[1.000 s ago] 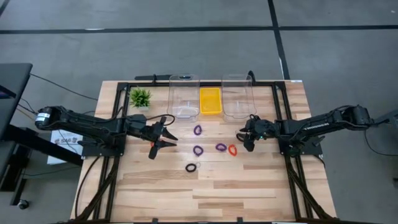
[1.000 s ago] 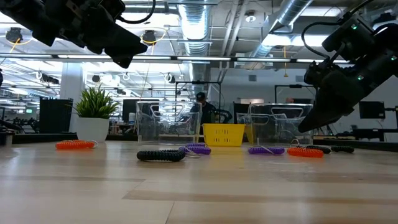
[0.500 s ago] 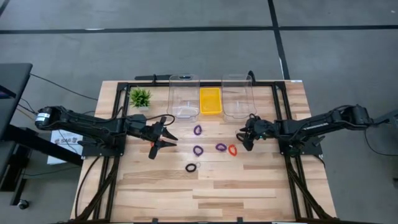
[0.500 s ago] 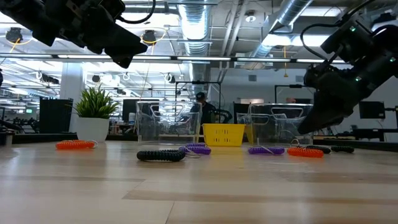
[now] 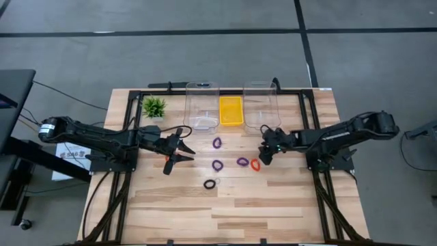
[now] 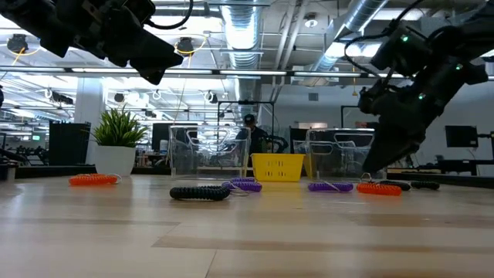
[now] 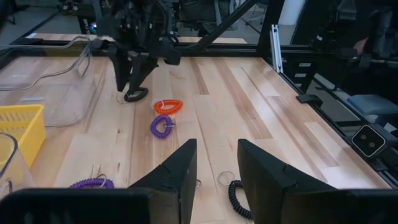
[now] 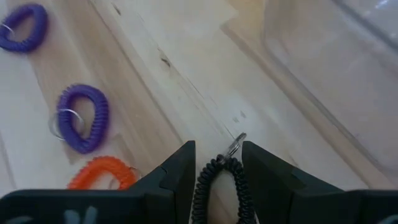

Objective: Sort spring keychains
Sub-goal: Put the middle black spring keychain into the right transparent bin

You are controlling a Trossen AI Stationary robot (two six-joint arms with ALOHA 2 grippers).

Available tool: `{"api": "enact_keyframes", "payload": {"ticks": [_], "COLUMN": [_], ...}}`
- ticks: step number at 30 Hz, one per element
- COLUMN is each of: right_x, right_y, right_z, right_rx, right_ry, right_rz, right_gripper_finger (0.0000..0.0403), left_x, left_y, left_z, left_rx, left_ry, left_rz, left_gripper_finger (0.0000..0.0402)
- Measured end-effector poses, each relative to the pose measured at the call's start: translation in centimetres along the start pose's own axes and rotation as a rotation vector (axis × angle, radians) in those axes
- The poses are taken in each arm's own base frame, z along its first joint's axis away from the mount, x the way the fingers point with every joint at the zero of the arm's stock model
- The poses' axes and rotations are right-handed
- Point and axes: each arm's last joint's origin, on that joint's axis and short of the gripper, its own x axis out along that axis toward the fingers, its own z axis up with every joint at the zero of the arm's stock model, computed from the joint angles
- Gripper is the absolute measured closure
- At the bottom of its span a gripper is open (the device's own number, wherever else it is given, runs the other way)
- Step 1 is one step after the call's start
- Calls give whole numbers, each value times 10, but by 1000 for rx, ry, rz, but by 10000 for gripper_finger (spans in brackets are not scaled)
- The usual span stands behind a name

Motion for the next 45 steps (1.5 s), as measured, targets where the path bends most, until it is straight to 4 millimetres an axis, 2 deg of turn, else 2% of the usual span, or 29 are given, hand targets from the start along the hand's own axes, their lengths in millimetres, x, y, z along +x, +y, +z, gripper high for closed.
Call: {"api": "enact_keyframes", "payload": {"ticks": [8, 17, 22, 30, 39, 45], "right_x": [15, 17, 15, 15, 12, 1], "right_y": [5, 8, 7, 7, 7, 12], "right_z": [5, 10, 8, 8, 7, 8], "right_rx": [-24, -28, -19, -19, -18, -25], "right_ry": [66, 85, 101, 114, 134, 106], "right_rz": [-58, -70, -81, -62, -38, -2], "right_gripper_finger": [280, 283, 313, 394, 399, 399], "left_x": [0, 0, 0, 0, 0, 0], "left_y": [0, 0, 0, 0, 0, 0], "left_z": [0, 0, 0, 0, 0, 0], "left_rx": [0, 0, 0, 0, 0, 0], "left_ry": [0, 0, 0, 0, 0, 0], "left_rz": [0, 0, 0, 0, 0, 0], "left_gripper_finger": [289, 289, 289, 289, 289, 289]}}
